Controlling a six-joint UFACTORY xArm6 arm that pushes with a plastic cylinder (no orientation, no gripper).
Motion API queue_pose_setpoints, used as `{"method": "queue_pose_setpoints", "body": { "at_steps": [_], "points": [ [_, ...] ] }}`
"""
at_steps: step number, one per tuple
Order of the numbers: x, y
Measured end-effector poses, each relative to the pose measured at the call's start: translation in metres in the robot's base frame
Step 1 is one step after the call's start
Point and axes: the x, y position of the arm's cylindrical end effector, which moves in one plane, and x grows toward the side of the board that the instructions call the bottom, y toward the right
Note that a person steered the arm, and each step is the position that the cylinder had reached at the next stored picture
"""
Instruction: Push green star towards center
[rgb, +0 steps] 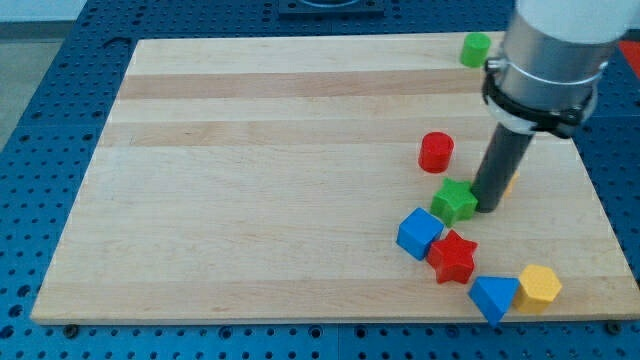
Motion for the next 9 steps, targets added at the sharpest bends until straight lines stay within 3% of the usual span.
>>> {"method": "queue_pose_setpoints", "body": {
  "at_steps": [1,4,6,8,9],
  "points": [
    [-0.004,-0.048],
    [-0.003,-0.027],
    [0.023,-0.008],
    [0.006,-0.090],
    [0.002,-0.163]
  ]
}}
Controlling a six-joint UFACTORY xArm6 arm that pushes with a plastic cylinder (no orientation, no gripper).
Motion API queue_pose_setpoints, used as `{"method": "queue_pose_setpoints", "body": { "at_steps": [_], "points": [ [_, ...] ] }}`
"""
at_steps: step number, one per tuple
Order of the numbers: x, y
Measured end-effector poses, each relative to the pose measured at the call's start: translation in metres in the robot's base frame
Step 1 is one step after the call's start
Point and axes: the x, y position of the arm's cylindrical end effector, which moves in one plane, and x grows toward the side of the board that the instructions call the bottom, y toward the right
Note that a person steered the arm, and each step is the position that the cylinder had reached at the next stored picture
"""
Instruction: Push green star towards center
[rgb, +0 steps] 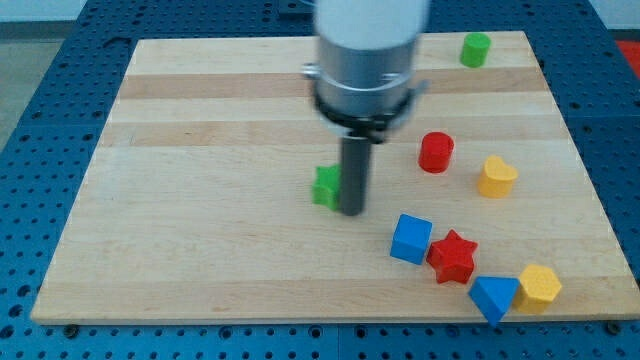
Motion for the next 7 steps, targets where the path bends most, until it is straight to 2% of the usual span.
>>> {"method": "queue_pose_setpoints", "body": {
  "at_steps": [1,2,3,7],
  "points": [
    [-0.016,-0.074],
    [-0.026,-0.121],
    [-0.018,-0.163],
    [-0.012,-0.176]
  ]
}}
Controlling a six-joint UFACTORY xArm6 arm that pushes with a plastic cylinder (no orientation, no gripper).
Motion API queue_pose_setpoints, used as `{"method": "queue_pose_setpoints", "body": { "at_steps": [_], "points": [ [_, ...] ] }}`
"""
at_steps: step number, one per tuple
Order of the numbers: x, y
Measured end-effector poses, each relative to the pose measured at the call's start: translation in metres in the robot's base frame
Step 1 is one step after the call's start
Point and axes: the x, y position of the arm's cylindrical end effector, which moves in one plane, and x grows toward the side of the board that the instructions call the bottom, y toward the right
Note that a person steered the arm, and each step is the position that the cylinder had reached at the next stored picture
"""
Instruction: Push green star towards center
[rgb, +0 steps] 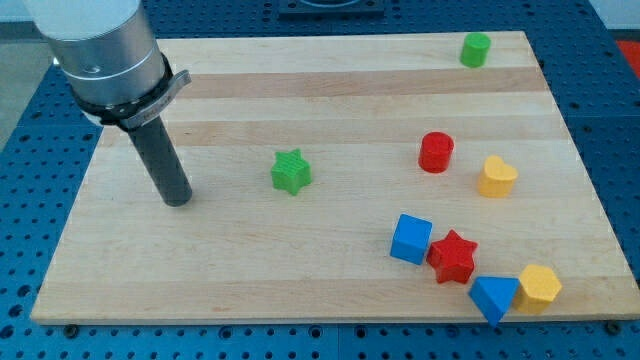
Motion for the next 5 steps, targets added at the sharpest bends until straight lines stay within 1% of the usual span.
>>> {"method": "queue_pose_setpoints", "body": {
  "at_steps": [1,2,3,4,5],
  "points": [
    [0.000,-0.012],
    [-0.001,0.026],
    [-0.013,0.067],
    [-0.046,0.107],
    [-0.069,0.139]
  ]
}}
